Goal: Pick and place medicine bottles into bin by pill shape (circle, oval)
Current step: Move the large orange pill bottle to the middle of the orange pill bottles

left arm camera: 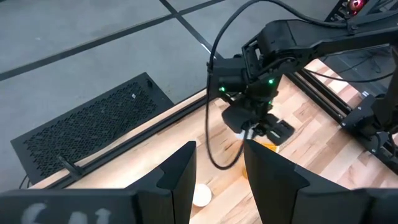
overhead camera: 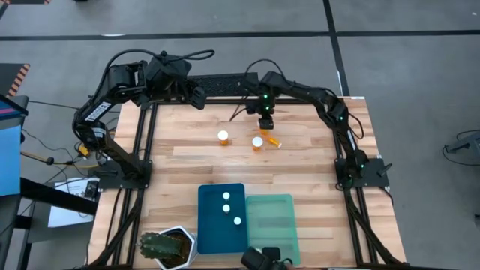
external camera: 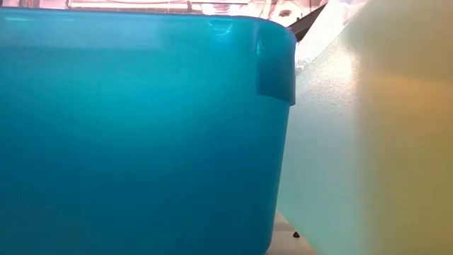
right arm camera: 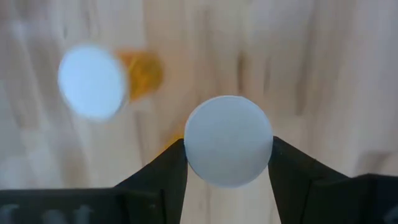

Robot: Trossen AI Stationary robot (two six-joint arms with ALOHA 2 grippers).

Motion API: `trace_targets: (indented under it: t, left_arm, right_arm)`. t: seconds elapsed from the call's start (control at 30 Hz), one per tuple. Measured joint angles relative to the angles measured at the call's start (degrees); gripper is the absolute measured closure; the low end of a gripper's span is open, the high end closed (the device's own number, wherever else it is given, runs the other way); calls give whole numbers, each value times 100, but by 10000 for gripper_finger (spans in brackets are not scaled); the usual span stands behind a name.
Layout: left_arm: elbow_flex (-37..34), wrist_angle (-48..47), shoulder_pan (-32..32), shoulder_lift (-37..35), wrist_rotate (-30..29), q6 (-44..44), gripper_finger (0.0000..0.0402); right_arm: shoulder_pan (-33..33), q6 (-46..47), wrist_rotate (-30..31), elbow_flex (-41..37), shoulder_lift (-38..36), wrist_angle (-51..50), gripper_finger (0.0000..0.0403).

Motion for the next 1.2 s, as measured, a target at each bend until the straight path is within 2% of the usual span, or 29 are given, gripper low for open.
trace_targets:
  t: [0.17,0.3,0.6,0.77,1.03,1.2]
  left_arm:
    - [0,1,0,0,0,0,274]
    - [0,1,0,0,0,0,274]
    - [0,-3,0,0,0,0,274]
    - [0,-25,0,0,0,0,274]
    - [0,-25,0,0,0,0,274]
    - [0,-23,0,0,-2,42,274]
  right_arm:
    - [104,28,200,332,6,148,211]
    - [275,250,228,670,-1,661,211]
    - [1208,612,298,703,42,1318,210]
    - [1484,879,489,492,41,1759,210]
    - [1459,1020,578,-209,49,2040,210]
    - [1506,966,573,-434,29,2587,210]
